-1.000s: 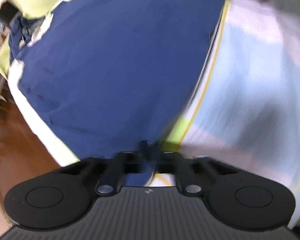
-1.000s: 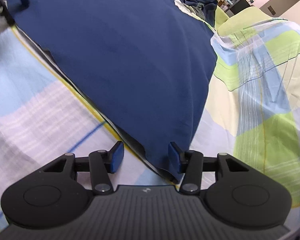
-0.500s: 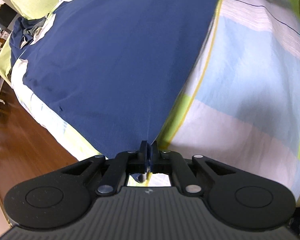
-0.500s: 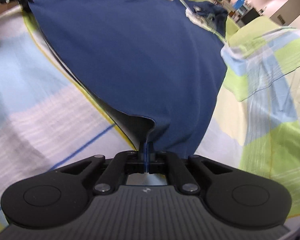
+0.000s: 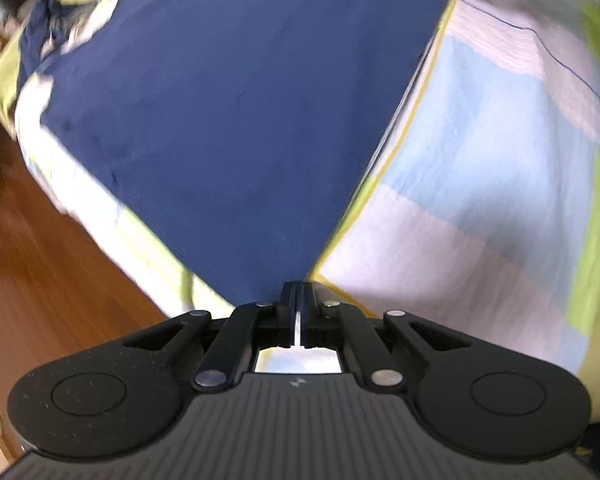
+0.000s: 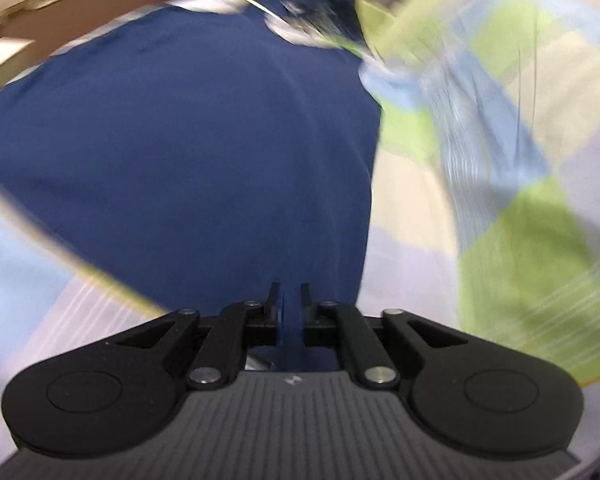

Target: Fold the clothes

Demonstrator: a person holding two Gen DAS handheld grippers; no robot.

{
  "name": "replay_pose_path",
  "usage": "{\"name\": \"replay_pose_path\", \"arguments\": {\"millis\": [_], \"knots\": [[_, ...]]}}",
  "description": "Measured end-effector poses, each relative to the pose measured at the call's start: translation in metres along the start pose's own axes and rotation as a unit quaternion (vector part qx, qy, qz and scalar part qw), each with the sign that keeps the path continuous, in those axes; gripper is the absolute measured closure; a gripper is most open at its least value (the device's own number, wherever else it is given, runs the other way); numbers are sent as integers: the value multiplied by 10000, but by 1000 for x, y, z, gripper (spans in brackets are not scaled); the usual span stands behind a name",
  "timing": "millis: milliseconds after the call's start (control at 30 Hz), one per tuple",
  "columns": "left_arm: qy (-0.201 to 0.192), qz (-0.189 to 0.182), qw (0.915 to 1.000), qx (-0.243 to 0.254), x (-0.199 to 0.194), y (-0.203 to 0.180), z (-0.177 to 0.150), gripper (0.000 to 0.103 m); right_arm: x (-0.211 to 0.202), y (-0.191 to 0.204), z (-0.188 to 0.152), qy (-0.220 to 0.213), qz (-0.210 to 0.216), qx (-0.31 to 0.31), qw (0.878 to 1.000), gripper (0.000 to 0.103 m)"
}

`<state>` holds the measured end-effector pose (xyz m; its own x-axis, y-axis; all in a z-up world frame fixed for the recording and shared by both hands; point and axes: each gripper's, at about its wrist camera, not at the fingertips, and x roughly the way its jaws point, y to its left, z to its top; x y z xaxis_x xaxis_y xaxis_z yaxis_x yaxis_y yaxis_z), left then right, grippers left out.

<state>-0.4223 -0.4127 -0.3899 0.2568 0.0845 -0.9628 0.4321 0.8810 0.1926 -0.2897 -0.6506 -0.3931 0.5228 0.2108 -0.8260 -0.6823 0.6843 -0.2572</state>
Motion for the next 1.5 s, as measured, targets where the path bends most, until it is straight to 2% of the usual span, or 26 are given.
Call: {"name": "replay_pose_path", "arguments": {"millis": [33,67,100,133,200,300,367,433,467,500,633,800,1033,1167,1300,1400,1500], "knots": [[88,-106,9998,-170,-3,2,2,72,1,21,-4,192,80,-151,9997,95],[183,-292,9978,-567,-11,6,6,57,-6,29,-4,206,96,-205,9995,96],[206,-420,9950,-886,-17,10,9,32,-13,34,-4,237,220,-151,9994,96],[180,-498,9913,-1206,-22,15,14,23,-26,39,1,273,563,128,9980,84],[165,-475,9825,-1793,-32,27,30,23,-45,45,12,168,661,356,9970,66],[199,-376,9694,-2417,-37,43,54,23,-60,45,41,57,743,771,9942,64],[183,-149,9527,-3030,-40,56,71,23,-63,41,56,48,737,1066,9916,60],[137,-3,9388,-3441,-43,61,79,23,-63,37,59,55,673,1323,9889,55],[91,65,9257,-3781,-45,64,85,23,-62,31,61,49,676,1544,9857,54],[70,106,9170,-3986,-47,64,89,23,-58,25,67,56,686,1647,9839,52],[36,252,8992,-4367,-60,55,101,23,-60,1,67,33,635,2307,9709,52],[-128,348,8939,-4468,-98,30,113,23,-95,-17,68,-114,534,2471,9675,50],[-153,334,8849,-4643,-158,10,117,23,-182,-38,74,-463,593,2528,9646,48],[-276,393,8904,-4526,-189,1,113,23,-217,-39,76,-585,636,2372,9676,46],[-556,685,8955,-4362,-213,-3,106,23,-242,-33,79,-747,523,2151,9723,46],[-765,904,8982,-4233,-232,-5,101,23,-259,-28,79,-993,477,2095,9716,46],[-991,1023,8925,-4280,-251,0,97,23,-270,-27,87,-1152,487,2124,9691,46]]}}
